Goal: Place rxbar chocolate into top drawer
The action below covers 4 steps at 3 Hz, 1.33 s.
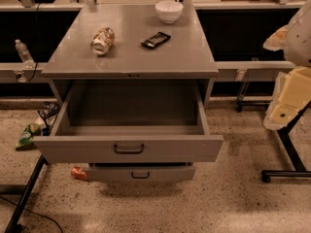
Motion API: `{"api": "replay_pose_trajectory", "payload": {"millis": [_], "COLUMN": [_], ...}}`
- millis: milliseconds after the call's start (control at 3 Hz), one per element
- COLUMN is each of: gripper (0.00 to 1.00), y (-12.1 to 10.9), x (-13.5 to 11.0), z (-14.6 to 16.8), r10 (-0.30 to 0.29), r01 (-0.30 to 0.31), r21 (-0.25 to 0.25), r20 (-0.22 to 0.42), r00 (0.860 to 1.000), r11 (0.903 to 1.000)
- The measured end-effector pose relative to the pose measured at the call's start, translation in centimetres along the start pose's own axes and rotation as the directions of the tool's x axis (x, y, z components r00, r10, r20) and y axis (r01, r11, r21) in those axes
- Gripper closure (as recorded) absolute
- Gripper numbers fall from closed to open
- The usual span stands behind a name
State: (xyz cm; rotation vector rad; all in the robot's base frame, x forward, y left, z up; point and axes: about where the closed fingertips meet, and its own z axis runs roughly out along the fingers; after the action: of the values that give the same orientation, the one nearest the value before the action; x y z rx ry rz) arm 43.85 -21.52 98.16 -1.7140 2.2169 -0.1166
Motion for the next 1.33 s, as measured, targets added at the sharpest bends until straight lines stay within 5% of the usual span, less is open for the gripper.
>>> {"api": "replay_pose_trajectory", "payload": {"millis": [333, 667, 1000, 1333], "gripper": [0.00, 0.00, 0.00, 0.00], "y": [0.0, -1.1, -4.5, -7.7], "x": [0.0, -3.2, -9.4, -15.3], "z": [0.0, 1.4, 4.0, 5.9], "r10": [0.000, 0.019, 0.128, 0.246], "r01": [0.000, -0.019, -0.121, -0.247], "r21": [0.000, -0.005, -0.041, -0.063], "r20": [0.000, 0.113, 0.353, 0.474], "r00": [1.000, 0.993, 0.927, 0.845], "r11": [1.0000, 0.9998, 0.9918, 0.9670]}}
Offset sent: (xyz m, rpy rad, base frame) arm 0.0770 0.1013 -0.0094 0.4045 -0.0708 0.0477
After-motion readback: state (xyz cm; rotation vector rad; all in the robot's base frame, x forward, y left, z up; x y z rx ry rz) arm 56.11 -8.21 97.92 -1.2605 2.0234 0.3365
